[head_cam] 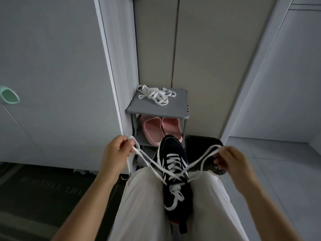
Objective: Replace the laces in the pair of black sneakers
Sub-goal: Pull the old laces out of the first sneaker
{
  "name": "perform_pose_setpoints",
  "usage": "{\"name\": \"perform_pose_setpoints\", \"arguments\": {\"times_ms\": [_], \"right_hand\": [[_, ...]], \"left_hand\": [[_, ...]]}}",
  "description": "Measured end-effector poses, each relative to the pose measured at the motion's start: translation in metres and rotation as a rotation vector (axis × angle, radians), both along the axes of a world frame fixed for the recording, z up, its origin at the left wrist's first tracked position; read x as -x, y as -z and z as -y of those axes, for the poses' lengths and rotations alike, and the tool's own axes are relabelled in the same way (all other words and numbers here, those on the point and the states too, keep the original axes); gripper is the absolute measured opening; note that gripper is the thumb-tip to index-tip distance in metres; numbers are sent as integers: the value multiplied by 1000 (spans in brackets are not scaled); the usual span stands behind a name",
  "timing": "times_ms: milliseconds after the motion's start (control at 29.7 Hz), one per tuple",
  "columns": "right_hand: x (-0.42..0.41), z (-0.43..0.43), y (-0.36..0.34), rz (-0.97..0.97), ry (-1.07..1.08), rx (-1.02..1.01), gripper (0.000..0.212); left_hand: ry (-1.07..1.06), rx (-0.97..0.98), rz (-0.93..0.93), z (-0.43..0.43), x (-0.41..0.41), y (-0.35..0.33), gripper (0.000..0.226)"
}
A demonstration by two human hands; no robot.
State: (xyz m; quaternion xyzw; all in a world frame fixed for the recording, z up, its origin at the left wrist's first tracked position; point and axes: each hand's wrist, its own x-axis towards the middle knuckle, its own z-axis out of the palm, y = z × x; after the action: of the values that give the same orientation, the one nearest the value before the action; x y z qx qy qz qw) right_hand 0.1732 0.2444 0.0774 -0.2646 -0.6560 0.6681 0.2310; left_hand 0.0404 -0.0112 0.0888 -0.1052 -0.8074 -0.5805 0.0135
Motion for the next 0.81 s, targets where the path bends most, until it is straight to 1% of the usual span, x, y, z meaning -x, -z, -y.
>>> {"name": "perform_pose_setpoints", "arguments": {"times_ms": [67, 101, 168, 235, 269, 336, 403, 437, 471, 538, 605, 639, 706, 740, 807], "right_hand": [[4, 11, 7, 103, -112, -62, 15], [4, 17, 15, 176, -144, -140, 13], [3, 26, 29, 383, -221, -425, 10], [-2, 34, 39, 579, -304, -723, 21], [-4, 38, 42, 623, -314, -827, 27], [-6, 46, 47, 596, -311, -903, 33], [-6, 47, 52, 537, -314, -900, 35], [-7, 44, 55, 517, -327, -880, 34], [-7, 42, 56, 495, -347, -861, 28], [-8, 39, 56, 470, -389, -838, 9], [-12, 39, 53, 425, -359, -796, 20], [-13, 40, 49, 385, -304, -767, 26], [-14, 33, 44, 258, -104, -670, 32], [-15, 25, 40, 180, 19, -599, 29], [-15, 4, 32, 72, 239, -428, 14]], "left_hand": [[95, 115, 37, -1, -4, 4, 10], [126, 193, 64, -3, -10, 12, 14], [216, 321, 63, -5, -31, 34, 19], [307, 340, 12, -10, -53, 49, 14], [324, 354, -19, -13, -62, 54, 15], [276, 471, -88, -22, -71, 58, 20], [218, 583, -135, -30, -72, 58, 22], [209, 581, -143, -34, -71, 60, 21], [212, 530, -126, -37, -70, 60, 19], [238, 321, -39, -41, -69, 61, 22], [205, 58, 55, -38, -65, 55, 23], [161, -63, 97, -36, -61, 48, 21], [52, -259, 152, -28, -48, 33, 18], [-1, -340, 162, -23, -41, 24, 17], [-95, -462, 155, -12, -27, 8, 18]]}}
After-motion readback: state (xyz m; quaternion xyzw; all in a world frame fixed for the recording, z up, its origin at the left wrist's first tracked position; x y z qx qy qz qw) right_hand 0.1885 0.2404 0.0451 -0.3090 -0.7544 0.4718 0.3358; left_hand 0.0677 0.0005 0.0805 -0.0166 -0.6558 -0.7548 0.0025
